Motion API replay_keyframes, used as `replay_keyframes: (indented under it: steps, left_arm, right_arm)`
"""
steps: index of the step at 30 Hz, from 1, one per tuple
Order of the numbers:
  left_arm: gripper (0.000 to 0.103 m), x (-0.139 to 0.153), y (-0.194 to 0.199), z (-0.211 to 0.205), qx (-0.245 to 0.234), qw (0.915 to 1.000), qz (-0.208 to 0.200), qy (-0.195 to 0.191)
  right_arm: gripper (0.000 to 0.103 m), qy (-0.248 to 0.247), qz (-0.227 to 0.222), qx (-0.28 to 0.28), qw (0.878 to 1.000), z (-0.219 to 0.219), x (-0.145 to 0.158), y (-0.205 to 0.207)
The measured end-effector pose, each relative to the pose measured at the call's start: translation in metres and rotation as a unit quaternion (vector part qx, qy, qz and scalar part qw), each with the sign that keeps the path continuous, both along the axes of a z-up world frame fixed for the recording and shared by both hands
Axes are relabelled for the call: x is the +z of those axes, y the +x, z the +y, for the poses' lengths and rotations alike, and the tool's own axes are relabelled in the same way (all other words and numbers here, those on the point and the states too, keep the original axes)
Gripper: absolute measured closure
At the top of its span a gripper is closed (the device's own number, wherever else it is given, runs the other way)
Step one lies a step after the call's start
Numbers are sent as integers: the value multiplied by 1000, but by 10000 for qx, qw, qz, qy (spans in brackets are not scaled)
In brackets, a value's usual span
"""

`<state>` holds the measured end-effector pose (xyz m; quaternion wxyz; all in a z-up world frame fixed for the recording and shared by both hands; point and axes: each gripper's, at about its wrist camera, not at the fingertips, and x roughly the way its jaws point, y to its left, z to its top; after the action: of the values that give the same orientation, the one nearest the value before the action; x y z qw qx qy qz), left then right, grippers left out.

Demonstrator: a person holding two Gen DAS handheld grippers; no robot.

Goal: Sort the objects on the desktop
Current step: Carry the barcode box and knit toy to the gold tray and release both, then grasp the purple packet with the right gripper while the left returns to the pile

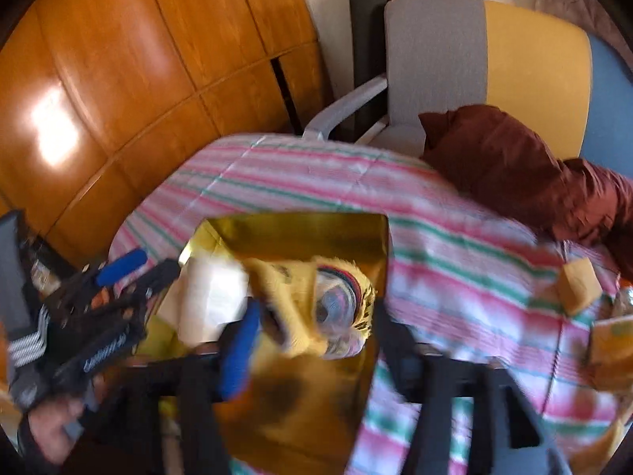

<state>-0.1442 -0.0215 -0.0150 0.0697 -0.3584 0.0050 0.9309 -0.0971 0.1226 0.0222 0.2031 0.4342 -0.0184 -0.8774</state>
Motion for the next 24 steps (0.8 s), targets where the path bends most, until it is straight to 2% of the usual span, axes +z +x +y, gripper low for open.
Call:
replay_keyframes:
  steps: [1, 4, 13, 24]
  left_arm:
    - [44, 2, -2, -1, 34, 10000, 31, 48]
    - [42, 9, 3, -5, 30, 9998, 118, 136]
    - [40, 21, 29, -5, 20, 9992, 198, 336]
    - [40, 19, 67, -1, 3, 9993, 117, 356]
  right_arm:
    - [30, 20, 67, -20, 10000, -5, 0, -3]
    - [30, -43, 1, 42, 10000, -15, -3, -6]
    - [27, -78, 42, 16, 10000, -4, -10, 30]
    - [21, -54, 599, -244, 9979, 23, 9, 90]
